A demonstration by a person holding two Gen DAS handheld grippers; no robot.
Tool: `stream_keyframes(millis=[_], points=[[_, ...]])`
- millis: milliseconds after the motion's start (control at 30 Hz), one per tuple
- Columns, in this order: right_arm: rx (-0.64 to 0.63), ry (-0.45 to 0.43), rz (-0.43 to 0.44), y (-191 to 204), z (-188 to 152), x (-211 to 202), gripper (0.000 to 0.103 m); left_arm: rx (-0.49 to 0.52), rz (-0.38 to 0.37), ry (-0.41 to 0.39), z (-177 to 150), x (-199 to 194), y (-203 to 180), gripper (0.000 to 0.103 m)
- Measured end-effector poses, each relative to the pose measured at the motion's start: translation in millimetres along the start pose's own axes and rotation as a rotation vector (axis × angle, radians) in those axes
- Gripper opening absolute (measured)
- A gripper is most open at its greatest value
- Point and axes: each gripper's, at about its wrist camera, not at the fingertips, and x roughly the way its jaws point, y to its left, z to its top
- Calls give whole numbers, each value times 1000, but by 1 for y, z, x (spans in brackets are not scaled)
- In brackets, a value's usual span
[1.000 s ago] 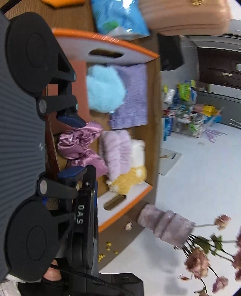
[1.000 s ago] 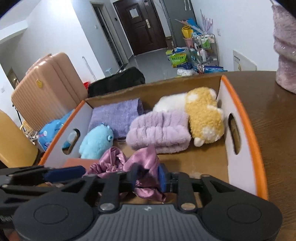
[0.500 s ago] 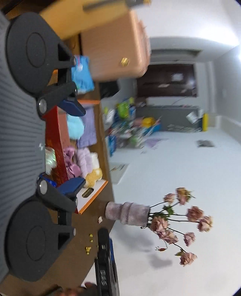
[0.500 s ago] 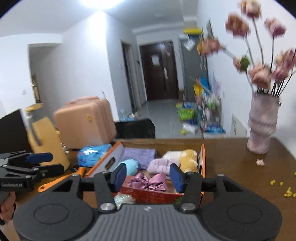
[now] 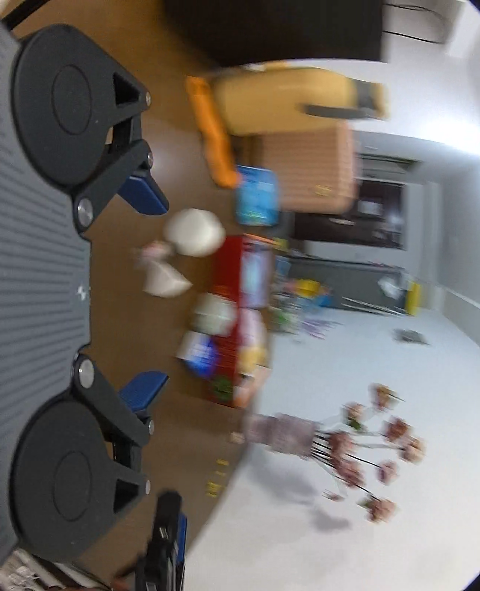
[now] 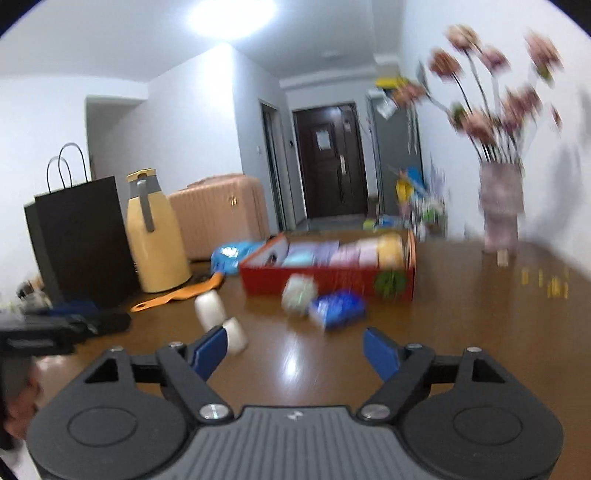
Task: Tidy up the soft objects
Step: 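Move the open left tool back toward the loose items on the table, then close the left tool on the small blue-and-white tissue box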
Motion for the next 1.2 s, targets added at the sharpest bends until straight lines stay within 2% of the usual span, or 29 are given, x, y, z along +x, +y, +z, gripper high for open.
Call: stream_keyframes(millis=[100,267,467,600,700,767,800,833,1033,1133,1167,1200], points=[[20,20,-30,-3,-17,-6,80,-5,-7,54,-15,1,-2,93],[-10,19,-67,1,-24,-12,80,-23,-37,76,-21,6,-4,93],[24,33,-72,-10,-23,2,79,-44,-97,110,-14,29,-12,92],[25,60,-78,-23,-10,29,77,-116,-161,141,2,64,-14,83],[20,64,-46,-39,12,63,71,-162,-205,168,17,103,-20,73],[40,81,-14,-55,28,96,58,-214,-213,198,28,139,-23,65],[47,96,-10,-63,37,117,55,-226,-207,200,34,157,-26,61],[49,104,-5,-69,44,135,54,-237,-192,204,39,172,-29,57],[8,177,-27,-91,73,245,53,-298,-205,234,59,256,-44,52],[61,194,-7,-104,75,280,50,-323,-182,242,60,281,-44,45],[82,208,9,-108,73,287,46,-325,-183,246,58,285,-43,43],[98,220,31,-111,71,291,43,-322,-189,253,55,289,-43,35]])
